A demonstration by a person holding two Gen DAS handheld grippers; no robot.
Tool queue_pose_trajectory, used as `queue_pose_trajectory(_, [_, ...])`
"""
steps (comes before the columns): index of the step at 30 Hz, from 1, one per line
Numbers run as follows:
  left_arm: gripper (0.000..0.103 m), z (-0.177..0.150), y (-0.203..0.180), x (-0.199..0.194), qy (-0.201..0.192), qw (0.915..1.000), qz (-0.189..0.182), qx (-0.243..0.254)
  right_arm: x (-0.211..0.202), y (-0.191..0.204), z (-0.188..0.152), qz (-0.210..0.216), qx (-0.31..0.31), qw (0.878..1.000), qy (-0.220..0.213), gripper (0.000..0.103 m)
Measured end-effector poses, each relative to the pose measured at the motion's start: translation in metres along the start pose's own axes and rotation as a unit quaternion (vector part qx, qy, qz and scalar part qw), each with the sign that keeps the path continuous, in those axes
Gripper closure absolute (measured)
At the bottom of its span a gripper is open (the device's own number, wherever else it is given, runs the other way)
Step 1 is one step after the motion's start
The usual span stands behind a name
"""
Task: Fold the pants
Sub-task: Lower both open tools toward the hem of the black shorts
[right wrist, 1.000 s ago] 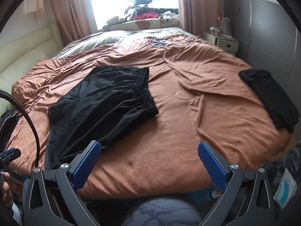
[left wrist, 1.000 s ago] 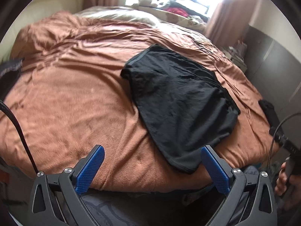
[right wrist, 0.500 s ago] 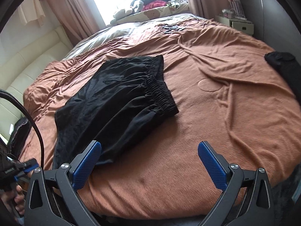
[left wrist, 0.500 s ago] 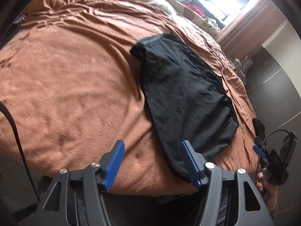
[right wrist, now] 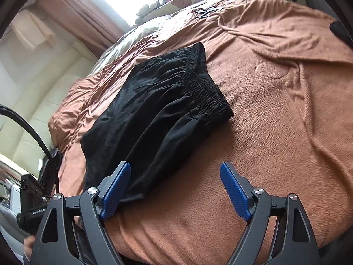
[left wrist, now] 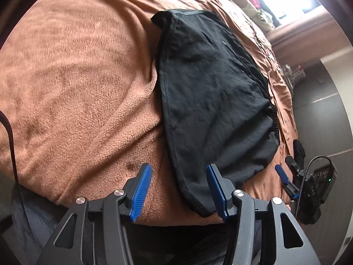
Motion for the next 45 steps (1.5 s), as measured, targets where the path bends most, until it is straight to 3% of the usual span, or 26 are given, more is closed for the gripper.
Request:
queue_pose_trajectory(5, [0.055,-0.007,-0.004,0.002,0.020,0.9993,-0.005,-0.031,0.012,-0.005,-0.001,0.006,0.024,1.000,0.005,0.024])
queue_pose_trajectory(20, [0.057,-0.035,-0.016,0.004,0.036,0.9945,-0.015,-0.098,0.000,-0.006,-0.005,0.017,0.057,0.998,0.011,0.027])
queue_pose_trajectory(21, [0.061,-0.034,-0.016,0.005,0.031,0.9947,-0.012,-0.098,0.000,-0.005,-0.005,0.017,0.058,0.998,0.011,0.027])
queue_pose_trajectory(23, [0.091,-0.031,-0.015,0.008,0.027,0.9953,-0.002,-0.093,0.003,-0.004,-0.004,0.016,0.058,0.998,0.011,0.027])
queue_pose_trajectory(26, [0.099,-0.028,-0.015,0.009,0.020,0.9962,0.000,-0.085,0.007,-0.004,-0.003,0.013,0.059,0.998,0.011,0.028])
queue_pose_trajectory(40, [0.100,0.010,-0.044,-0.028,-0.052,0.9981,-0.022,-0.024,0.027,-0.014,0.010,0.003,0.096,0.995,-0.004,0.036])
queue_pose_trajectory(43, [0.100,0.020,-0.050,-0.034,-0.062,0.9975,-0.029,-0.018,0.035,-0.021,0.014,0.000,0.111,0.994,-0.004,0.045])
queue_pose_trajectory(45, [0.100,0.025,-0.053,-0.038,-0.068,0.9972,-0.030,-0.011,0.040,-0.021,0.016,0.001,0.119,0.993,-0.001,0.056])
Point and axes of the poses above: each gripper's, at about its wrist camera, not at the fingertips, and x roughly the way its jaws point, y to its left, z to its top, the point moved 7 cm from there along x, roughly the way its jaws point, and after that the axes turned 13 degrees about -y, right-handed, at the moved point
